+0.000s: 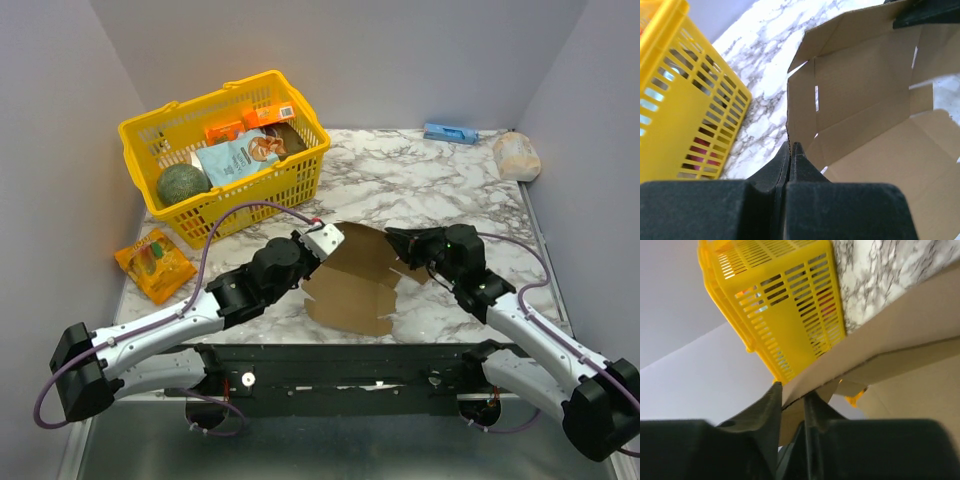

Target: Fold the paper box

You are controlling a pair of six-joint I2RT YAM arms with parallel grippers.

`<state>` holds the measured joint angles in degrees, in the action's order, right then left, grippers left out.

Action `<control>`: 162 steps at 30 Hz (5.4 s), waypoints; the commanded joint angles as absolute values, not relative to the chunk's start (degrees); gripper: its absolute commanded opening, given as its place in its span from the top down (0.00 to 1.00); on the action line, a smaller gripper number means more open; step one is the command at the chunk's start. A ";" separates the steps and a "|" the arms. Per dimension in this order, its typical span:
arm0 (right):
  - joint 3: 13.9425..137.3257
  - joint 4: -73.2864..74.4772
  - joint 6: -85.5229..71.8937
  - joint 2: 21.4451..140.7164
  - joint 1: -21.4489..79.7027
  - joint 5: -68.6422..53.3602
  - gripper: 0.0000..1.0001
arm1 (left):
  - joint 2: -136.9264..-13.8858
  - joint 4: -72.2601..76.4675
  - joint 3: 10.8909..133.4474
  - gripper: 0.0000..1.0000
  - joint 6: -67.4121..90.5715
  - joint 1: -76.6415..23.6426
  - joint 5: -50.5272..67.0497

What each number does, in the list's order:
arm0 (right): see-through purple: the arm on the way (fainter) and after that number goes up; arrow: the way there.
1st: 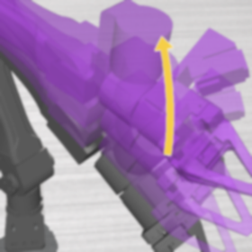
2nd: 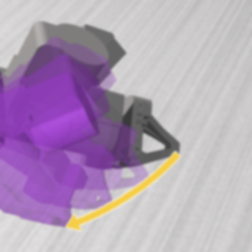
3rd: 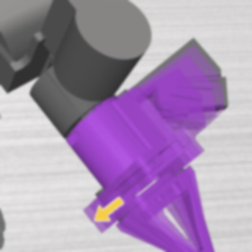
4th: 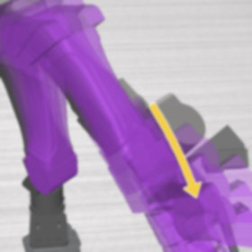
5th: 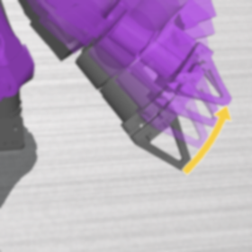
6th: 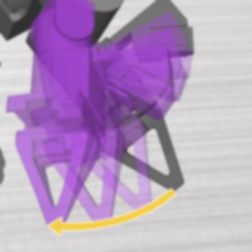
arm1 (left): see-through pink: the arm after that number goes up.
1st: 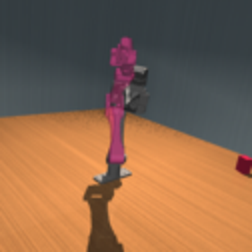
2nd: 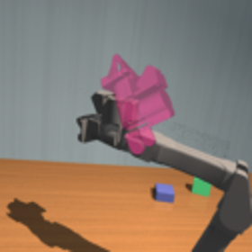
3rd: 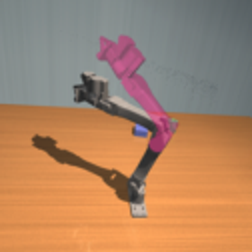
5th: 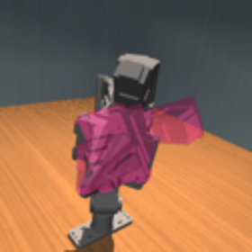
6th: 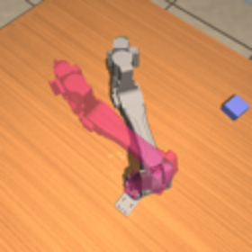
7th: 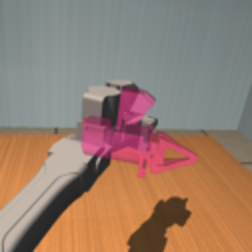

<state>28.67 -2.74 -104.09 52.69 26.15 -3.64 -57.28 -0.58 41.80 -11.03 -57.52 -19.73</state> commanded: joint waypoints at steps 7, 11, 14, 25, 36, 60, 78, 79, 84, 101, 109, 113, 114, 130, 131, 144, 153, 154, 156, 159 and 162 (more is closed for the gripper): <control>28.13 -2.81 -100.72 55.37 26.28 2.81 0.95 | -61.61 -6.41 47.99 0.13 -0.26 -57.22 -21.97; 29.09 -3.16 -99.23 56.86 26.28 4.22 0.95 | -58.11 -8.17 47.29 0.01 6.84 -57.04 -26.09; 29.18 -3.87 -99.23 57.92 26.19 5.10 0.96 | -54.16 -8.26 43.96 0.01 15.09 -57.13 -29.08; 34.54 -5.01 -100.02 65.12 26.28 9.40 0.99 | -55.45 7.64 28.30 0.07 25.49 -57.13 -18.98; 38.06 -3.96 -98.17 68.73 26.28 10.46 0.99 | -63.27 10.64 34.71 0.01 18.55 -53.71 -19.96; 38.58 -4.22 -99.23 70.58 26.28 11.34 0.99 | -79.62 17.75 41.91 0.01 10.73 -44.56 -8.00; 35.51 -5.01 -67.49 53.19 26.19 5.28 0.18 | -81.84 3.10 51.14 1.00 6.24 -42.98 -2.47; 36.90 -4.14 -63.50 49.78 26.19 4.32 0.14 | -81.13 -1.19 51.59 1.00 5.98 -42.89 -1.94; 44.63 4.81 -33.93 43.60 26.10 -4.20 0.04 | -77.35 -16.32 58.34 1.00 1.69 -42.89 4.65; 53.44 23.91 7.03 54.93 33.74 -16.27 0.11 | -77.61 -34.37 64.78 1.00 -13.27 -35.78 18.98; 53.17 24.00 11.42 60.02 39.02 -7.83 0.11 | -76.73 -33.92 63.72 1.00 -13.88 -35.60 21.36; 53.09 23.64 12.31 62.75 40.08 -4.05 0.12 | -76.29 -34.37 63.46 1.00 -14.24 -35.51 22.06; 53.52 23.73 12.30 63.89 40.51 -3.70 0.14 | -76.12 -34.28 63.37 1.00 -14.41 -35.51 22.15; 55.11 25.58 9.23 67.15 42.19 -0.35 0.99 | -67.08 -19.81 57.94 0.11 -0.65 -33.93 -2.62; 54.93 25.40 9.05 67.24 42.19 -0.35 0.99 | -65.49 -17.95 56.79 0.10 1.30 -33.93 -2.11; 55.81 24.08 4.66 71.72 41.22 -4.30 0.99 | -57.99 13.44 31.73 0.22 19.86 -40.69 17.57; 54.23 23.82 4.13 68.82 40.78 -5.80 0.99 | -71.17 14.68 32.52 0.24 15.38 -38.76 12.39; 54.14 23.82 4.22 68.64 40.78 -5.71 0.99 | -72.15 15.20 32.61 0.24 15.21 -37.89 12.31; 54.05 23.91 4.22 68.20 40.78 -5.80 0.99 | -74.43 15.82 32.78 0.24 14.68 -37.44 12.74; 54.05 23.82 4.22 67.85 40.78 -6.50 0.99 | -76.54 18.45 32.61 0.24 14.06 -36.91 14.15; 54.14 23.82 4.22 67.68 40.78 -6.77 0.99 | -77.86 20.12 33.05 0.24 13.19 -36.91 13.63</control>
